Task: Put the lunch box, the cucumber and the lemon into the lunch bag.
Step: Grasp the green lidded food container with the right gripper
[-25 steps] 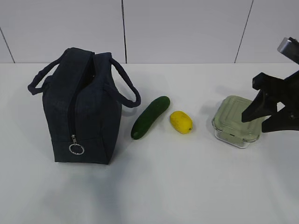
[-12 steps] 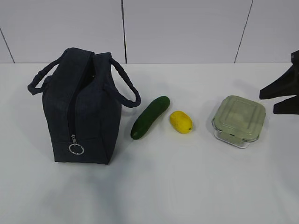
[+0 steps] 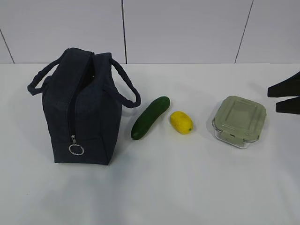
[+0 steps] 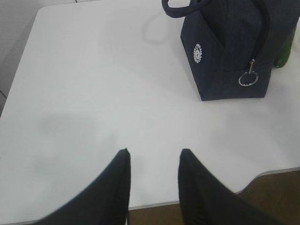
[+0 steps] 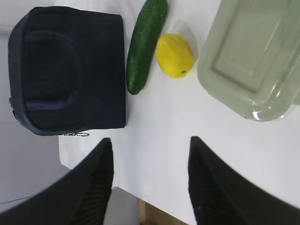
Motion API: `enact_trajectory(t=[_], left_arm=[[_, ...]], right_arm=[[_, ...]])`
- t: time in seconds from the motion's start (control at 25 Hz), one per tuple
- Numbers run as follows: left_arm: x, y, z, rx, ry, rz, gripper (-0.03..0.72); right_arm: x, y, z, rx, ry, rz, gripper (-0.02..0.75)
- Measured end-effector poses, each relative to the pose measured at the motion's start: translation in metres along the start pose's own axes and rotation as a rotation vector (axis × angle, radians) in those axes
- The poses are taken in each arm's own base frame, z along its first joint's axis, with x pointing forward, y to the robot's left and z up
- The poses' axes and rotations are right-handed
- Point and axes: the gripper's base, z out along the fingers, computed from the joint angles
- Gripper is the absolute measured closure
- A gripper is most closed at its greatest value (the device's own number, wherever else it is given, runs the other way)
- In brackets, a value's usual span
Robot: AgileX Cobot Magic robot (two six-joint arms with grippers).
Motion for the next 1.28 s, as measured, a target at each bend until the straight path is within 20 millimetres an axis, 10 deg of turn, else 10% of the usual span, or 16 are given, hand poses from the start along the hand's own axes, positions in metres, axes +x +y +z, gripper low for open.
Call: enact_trajectory(t=[0.96, 1.28], left_arm=[[0.000, 0.000, 0.000, 0.000, 0.000, 0.000, 0.443], [0.000, 0.000, 0.000, 0.000, 0.000, 0.000, 0.443]], right_arm=[[-0.014, -0.033, 0.014, 0.097, -0.096, -0.053, 0.351], [-0.014, -0.047, 0.022, 0.106, -0.082, 0.044, 0.173]])
